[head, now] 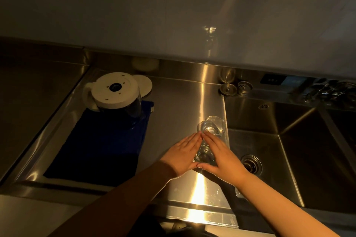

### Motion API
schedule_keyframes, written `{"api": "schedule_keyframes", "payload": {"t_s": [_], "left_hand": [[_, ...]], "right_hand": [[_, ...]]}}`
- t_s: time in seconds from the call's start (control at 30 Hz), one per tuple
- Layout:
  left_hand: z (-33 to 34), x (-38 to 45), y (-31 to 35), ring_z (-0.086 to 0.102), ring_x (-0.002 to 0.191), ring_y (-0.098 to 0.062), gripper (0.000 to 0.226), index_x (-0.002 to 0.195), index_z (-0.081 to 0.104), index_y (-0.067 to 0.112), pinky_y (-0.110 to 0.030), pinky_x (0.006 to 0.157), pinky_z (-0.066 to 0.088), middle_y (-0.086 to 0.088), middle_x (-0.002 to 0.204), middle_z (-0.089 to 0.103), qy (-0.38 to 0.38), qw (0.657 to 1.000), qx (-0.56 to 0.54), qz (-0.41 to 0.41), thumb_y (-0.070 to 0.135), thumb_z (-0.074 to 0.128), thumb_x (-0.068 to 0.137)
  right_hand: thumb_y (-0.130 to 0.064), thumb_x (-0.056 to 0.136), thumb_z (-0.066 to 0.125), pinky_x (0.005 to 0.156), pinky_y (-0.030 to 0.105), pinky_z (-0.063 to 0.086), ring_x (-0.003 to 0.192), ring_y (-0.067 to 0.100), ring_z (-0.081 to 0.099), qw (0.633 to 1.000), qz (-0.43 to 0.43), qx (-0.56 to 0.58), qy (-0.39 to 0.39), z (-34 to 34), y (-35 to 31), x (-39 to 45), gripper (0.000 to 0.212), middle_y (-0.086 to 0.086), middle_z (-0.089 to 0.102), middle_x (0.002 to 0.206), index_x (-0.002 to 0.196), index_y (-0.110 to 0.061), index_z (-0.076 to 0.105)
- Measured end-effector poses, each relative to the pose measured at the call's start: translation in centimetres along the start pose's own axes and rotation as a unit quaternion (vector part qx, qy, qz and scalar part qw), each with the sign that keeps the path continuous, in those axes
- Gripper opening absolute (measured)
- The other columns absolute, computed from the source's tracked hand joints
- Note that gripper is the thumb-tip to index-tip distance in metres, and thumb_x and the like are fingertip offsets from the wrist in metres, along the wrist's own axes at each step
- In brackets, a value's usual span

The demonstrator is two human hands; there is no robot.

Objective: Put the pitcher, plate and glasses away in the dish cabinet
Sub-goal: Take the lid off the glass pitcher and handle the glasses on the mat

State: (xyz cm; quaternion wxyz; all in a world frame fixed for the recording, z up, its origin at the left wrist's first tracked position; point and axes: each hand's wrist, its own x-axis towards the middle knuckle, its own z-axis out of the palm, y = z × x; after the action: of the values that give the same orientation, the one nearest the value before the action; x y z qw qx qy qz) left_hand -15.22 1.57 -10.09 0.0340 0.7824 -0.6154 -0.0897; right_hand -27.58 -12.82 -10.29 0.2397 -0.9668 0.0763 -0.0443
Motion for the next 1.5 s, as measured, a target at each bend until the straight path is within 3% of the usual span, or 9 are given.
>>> {"api": "schedule_keyframes", "payload": {"t_s": [0.27,0.43,0.63,0.77,0.87,0.93,1.0,1.13,1.5], "left_hand": [[-0.2,-0.2,0.0,-0.001,0.145,-0.023,0.083,0.150,0.001,0.013,-0.030,0.112,0.000,-0.009,0.158,-0.002,0.003,0.998,-0.049,-0.032,0.041,0.053,0.092],[-0.4,-0.3,-0.4,0.001,0.145,-0.022,0.083,0.150,0.000,0.015,-0.028,0.112,0.003,-0.007,0.158,-0.003,0.007,0.998,-0.043,-0.055,0.040,0.053,0.092],[-0.7,-0.5,-0.4,0.001,0.145,-0.025,0.078,0.149,0.002,0.012,-0.032,0.115,0.005,-0.013,0.157,-0.001,0.001,0.997,-0.020,-0.081,0.036,0.052,0.094],[-0.9,-0.4,-0.6,-0.003,0.145,-0.024,0.085,0.149,-0.003,0.014,-0.033,0.115,0.004,-0.011,0.158,-0.004,-0.008,0.997,-0.021,-0.079,0.038,0.054,0.092],[-1.0,-0.2,-0.6,-0.004,0.144,-0.025,0.094,0.148,-0.010,0.018,-0.033,0.115,0.004,-0.009,0.158,-0.005,-0.018,0.997,-0.026,-0.073,0.040,0.059,0.088],[-0.9,-0.1,-0.6,-0.005,0.144,-0.026,0.098,0.148,-0.012,0.019,-0.033,0.114,0.002,-0.010,0.158,-0.006,-0.023,0.998,-0.009,-0.064,0.038,0.062,0.087],[-1.0,0.0,-0.5,-0.006,0.144,-0.028,0.098,0.148,-0.011,0.017,-0.035,0.115,0.000,-0.011,0.157,-0.006,-0.037,0.998,0.022,-0.050,0.038,0.063,0.086],[-1.3,0.3,-0.4,-0.003,0.143,-0.035,0.092,0.150,-0.004,0.016,-0.042,0.115,0.004,-0.015,0.157,0.001,-0.061,0.996,0.072,-0.003,0.031,0.063,0.087],[-3.2,-0.9,-2.1,0.017,0.139,-0.035,0.092,0.149,0.006,0.015,-0.042,0.113,0.017,-0.016,0.151,0.021,-0.023,0.996,0.082,-0.003,0.020,0.069,0.082]], "right_hand": [[-0.070,0.076,0.056,0.108,0.010,0.010,0.140,-0.002,0.007,0.999,-0.018,0.040,0.011,0.5,-1.4,0.8,0.097,-0.012,0.009,0.156,0.147,-0.037,-0.002],[-0.069,0.073,0.061,0.106,0.010,0.017,0.138,-0.002,0.012,0.996,0.012,0.084,0.026,1.3,-1.8,1.5,0.102,-0.012,0.009,0.156,0.145,-0.041,-0.005],[-0.061,0.070,0.068,0.097,-0.003,0.017,0.129,-0.013,0.014,0.995,-0.003,0.091,0.028,1.8,-2.8,2.9,0.106,-0.008,0.019,0.152,0.146,-0.037,-0.001],[-0.067,0.066,0.068,0.101,0.001,0.015,0.134,-0.006,0.013,0.992,0.005,0.127,0.018,1.9,-2.3,2.9,0.115,-0.020,0.010,0.154,0.146,-0.037,-0.009],[-0.072,0.063,0.065,0.104,0.009,0.025,0.132,-0.003,0.020,0.985,0.039,0.165,0.014,2.4,-2.1,2.4,0.120,-0.026,0.011,0.148,0.145,-0.039,-0.016],[-0.074,0.063,0.064,0.104,0.015,0.029,0.131,0.000,0.025,0.985,0.056,0.162,0.023,2.8,-2.2,2.1,0.114,-0.018,0.021,0.148,0.145,-0.041,-0.008],[-0.076,0.063,0.061,0.100,0.011,0.031,0.126,-0.002,0.032,0.987,0.052,0.148,0.035,3.0,-2.3,2.0,0.103,-0.016,0.031,0.144,0.142,-0.041,0.006],[-0.064,0.070,0.066,0.098,0.018,0.042,0.119,0.006,0.046,0.992,0.030,0.123,0.022,3.1,-2.2,2.3,0.083,-0.007,0.043,0.136,0.137,-0.028,0.033],[-0.058,0.067,0.067,0.074,0.002,0.033,0.095,-0.002,0.044,0.996,0.014,0.075,0.045,3.1,-4.1,4.1,0.072,-0.015,0.046,0.114,0.126,-0.032,0.034]]}}
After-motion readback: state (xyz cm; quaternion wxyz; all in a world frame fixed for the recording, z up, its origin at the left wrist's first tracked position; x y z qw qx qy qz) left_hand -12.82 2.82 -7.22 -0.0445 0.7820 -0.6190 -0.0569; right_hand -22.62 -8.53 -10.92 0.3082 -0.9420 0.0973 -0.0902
